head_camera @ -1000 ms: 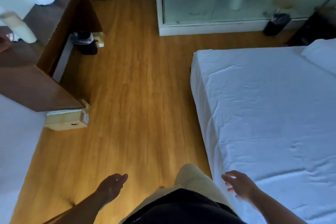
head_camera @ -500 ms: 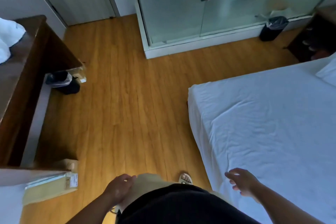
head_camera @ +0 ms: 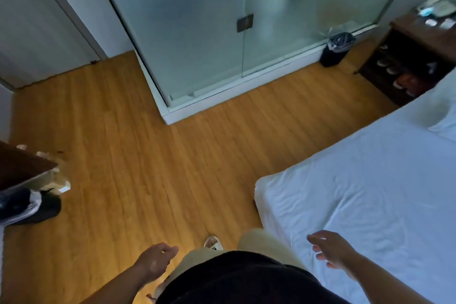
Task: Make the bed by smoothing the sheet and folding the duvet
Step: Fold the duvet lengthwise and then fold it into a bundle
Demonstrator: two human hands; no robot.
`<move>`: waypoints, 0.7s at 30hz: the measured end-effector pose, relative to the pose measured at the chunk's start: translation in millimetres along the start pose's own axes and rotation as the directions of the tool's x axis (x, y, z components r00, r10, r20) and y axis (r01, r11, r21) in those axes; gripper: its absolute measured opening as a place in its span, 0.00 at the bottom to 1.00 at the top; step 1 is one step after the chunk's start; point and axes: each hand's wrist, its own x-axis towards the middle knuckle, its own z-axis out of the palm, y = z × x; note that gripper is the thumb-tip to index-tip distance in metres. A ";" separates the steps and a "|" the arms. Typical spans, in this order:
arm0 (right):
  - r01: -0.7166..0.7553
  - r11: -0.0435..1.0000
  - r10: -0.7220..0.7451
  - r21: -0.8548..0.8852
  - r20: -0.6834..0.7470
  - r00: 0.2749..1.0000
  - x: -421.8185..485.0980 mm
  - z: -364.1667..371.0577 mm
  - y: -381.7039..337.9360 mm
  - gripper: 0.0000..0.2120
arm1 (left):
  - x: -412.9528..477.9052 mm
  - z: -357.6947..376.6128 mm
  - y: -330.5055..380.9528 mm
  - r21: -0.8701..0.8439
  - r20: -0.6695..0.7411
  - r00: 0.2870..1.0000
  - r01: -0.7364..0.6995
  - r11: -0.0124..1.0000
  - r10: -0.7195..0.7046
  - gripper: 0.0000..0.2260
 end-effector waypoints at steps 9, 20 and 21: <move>-0.062 0.976 0.059 0.207 0.022 0.998 96.8 -15.7 -136.5 0.10 | 134.3 -163.3 234.0 0.219 0.068 0.998 -0.027 0.975 0.012 0.30; -0.141 0.897 0.163 0.419 -0.016 0.987 203.2 -186.6 -268.8 0.12 | 189.5 -190.5 584.9 0.589 0.111 0.942 -0.318 0.743 0.316 0.12; -0.138 0.879 0.176 0.456 -0.041 0.984 212.1 -204.5 -277.9 0.12 | 196.7 -189.7 617.2 0.605 0.128 0.937 -0.333 0.723 0.324 0.12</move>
